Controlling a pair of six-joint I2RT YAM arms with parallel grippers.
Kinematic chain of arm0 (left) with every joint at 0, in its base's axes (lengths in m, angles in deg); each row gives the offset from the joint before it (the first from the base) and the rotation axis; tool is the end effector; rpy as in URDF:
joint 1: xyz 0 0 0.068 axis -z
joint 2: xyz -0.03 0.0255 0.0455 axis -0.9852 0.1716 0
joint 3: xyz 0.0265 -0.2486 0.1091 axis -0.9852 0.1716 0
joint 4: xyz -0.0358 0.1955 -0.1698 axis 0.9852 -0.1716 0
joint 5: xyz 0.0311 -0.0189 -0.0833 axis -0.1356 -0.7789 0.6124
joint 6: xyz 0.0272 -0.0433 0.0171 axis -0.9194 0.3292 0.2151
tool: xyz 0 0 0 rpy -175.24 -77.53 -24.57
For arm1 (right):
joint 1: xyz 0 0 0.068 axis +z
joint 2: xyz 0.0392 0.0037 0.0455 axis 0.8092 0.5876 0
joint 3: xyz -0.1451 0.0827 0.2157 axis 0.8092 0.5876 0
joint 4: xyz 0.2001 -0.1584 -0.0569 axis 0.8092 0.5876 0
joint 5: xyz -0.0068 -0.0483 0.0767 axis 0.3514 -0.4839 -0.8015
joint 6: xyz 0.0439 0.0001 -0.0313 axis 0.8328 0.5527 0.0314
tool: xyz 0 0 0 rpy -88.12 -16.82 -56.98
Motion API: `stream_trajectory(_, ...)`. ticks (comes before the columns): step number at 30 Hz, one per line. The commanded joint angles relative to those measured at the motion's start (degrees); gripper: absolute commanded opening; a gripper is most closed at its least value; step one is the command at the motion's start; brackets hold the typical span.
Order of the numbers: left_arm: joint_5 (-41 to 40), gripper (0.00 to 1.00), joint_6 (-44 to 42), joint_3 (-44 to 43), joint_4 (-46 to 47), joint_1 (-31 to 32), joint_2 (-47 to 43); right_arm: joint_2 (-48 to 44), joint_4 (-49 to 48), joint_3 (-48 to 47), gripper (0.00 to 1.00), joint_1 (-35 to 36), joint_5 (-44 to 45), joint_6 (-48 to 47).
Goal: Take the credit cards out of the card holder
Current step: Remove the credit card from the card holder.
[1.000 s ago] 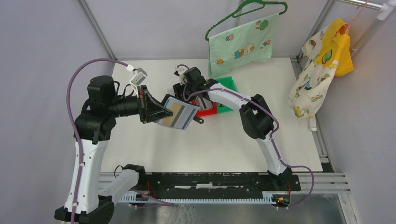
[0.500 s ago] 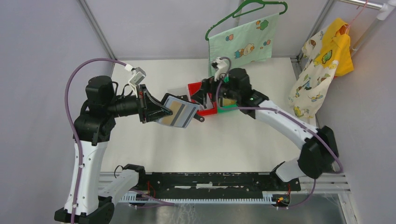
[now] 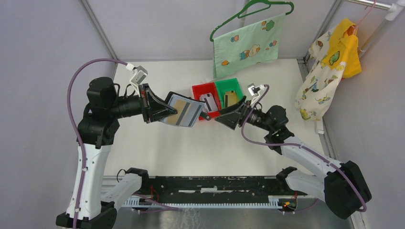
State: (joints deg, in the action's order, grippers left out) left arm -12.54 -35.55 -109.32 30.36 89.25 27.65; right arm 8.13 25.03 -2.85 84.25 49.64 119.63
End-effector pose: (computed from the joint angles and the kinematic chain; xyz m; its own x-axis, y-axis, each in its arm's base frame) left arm 0.1335 -0.0531 0.4569 -0.4884 -0.0425 -0.8716 0.8152 0.3340 -0.4731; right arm 0.1974 0.1401 0.2807 -0.6377 0.3278 -0.6971 -0.6718 0.2061 0.7115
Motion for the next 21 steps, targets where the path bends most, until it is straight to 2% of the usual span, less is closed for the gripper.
stream_trajectory(1,1.4,0.02,3.8,-0.4,5.8,-0.1,-0.6,-3.1,-22.7,3.4,0.98,-0.2,-2.6,12.0)
stream_trajectory(6,1.0,0.02,5.3,-0.2,7.5,0.0,-1.0,-2.7,-31.4,5.2,0.98,1.1,-1.4,16.2)
stream_trajectory(11,0.9,0.02,8.7,0.4,10.7,-0.1,-0.8,-0.1,-32.6,4.8,0.98,6.7,1.9,13.8)
stream_trajectory(18,0.0,0.02,13.6,0.2,15.5,0.0,-0.1,6.3,-45.6,5.1,0.98,13.7,8.6,17.1)
stream_trajectory(21,-0.4,0.02,15.4,0.5,17.1,-0.1,0.3,8.0,-47.0,3.6,0.98,15.9,11.7,16.8)
